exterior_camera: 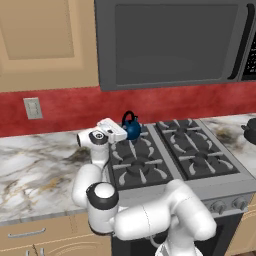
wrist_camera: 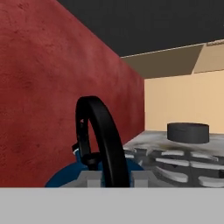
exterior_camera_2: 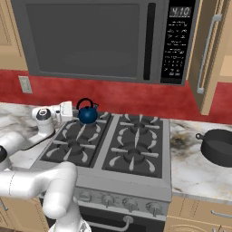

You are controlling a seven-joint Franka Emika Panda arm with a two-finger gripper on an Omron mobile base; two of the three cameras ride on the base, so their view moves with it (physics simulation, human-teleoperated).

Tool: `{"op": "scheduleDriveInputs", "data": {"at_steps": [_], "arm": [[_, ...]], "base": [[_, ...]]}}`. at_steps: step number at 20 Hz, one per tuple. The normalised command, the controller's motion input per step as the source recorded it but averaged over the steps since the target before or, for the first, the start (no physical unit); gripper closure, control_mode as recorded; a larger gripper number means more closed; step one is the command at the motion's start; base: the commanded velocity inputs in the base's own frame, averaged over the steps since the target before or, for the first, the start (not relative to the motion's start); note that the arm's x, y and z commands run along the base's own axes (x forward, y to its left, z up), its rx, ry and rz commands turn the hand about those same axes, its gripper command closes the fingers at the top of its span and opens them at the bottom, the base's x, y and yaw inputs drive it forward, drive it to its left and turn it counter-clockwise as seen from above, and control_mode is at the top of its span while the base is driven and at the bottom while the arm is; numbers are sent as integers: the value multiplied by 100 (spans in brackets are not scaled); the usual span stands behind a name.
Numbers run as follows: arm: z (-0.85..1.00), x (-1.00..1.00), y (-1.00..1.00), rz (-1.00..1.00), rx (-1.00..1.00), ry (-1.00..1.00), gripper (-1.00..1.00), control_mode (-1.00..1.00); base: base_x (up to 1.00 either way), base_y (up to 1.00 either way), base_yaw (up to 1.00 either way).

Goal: Pick the kettle from the cabinet and place it on a stove burner. Then pick the pot from the counter and place it on another stove burner. Finally, turn both burners on.

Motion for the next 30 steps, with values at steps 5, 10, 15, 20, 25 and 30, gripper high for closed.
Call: {"op": "scheduleDriveInputs", "data": {"at_steps": [5,10,15,20,25,30], "arm": [[-27,0,1,0,0,0,-100,-100],[-23,0,0,0,0,0,-100,-100],[-13,0,0,0,1,0,-100,-100],[-1,-5,1,0,0,0,-100,-100],[3,-17,19,0,0,0,-100,-100],[13,-18,26,0,0,0,-100,-100]], "base": [[0,0,0],[0,0,0],[0,0,0],[0,0,0],[0,0,0],[0,0,0]]}}
